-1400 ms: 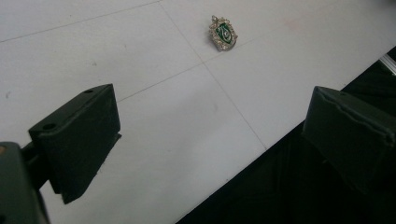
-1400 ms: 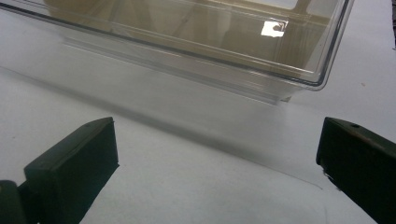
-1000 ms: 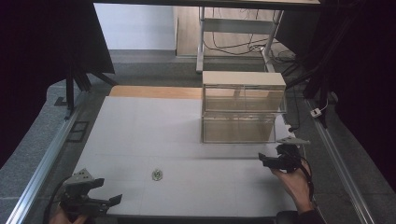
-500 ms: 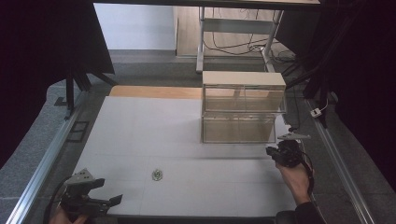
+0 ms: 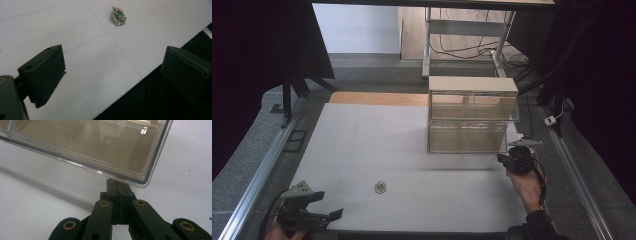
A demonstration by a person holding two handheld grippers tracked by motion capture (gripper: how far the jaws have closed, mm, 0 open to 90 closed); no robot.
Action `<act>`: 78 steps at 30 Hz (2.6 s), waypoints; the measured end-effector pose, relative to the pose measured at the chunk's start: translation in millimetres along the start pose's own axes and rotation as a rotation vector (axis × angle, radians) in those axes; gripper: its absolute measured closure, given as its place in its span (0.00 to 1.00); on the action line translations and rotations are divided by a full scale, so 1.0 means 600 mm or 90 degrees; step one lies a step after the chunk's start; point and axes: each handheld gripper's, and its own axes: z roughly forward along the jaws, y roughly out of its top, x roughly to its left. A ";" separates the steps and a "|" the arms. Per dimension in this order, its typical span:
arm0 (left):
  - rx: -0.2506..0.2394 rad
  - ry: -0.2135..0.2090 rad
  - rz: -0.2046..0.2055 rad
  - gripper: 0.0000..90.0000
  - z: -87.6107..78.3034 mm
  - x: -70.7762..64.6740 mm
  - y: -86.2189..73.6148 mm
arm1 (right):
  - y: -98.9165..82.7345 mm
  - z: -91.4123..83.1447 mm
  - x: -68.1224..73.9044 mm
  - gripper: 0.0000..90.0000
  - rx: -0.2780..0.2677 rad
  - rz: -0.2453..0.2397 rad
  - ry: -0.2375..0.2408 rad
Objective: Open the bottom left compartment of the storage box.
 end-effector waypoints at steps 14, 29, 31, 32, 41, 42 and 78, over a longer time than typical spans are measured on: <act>0.001 -0.001 0.002 0.06 0.000 0.000 0.000 | -0.001 -0.019 0.002 1.00 -0.019 0.010 0.000; 0.000 -0.002 0.000 0.06 0.000 0.000 0.000 | -0.003 -0.035 0.003 1.00 -0.030 0.016 0.001; 0.000 -0.003 0.001 0.06 0.000 0.000 0.000 | -0.004 -0.035 0.003 1.00 -0.031 0.016 0.002; 0.000 -0.004 0.001 0.06 0.000 0.000 0.000 | -0.004 -0.036 0.003 1.00 -0.031 0.017 0.002; 0.001 -0.005 0.001 0.06 0.000 0.001 0.001 | -0.005 -0.038 0.003 1.00 -0.036 0.019 0.001; 0.001 -0.006 0.001 0.06 0.000 0.001 0.001 | -0.005 -0.039 0.003 1.00 -0.037 0.019 0.001; 0.002 -0.010 -0.004 0.06 0.002 0.003 0.002 | 0.008 -0.068 0.010 1.00 -0.115 0.047 0.009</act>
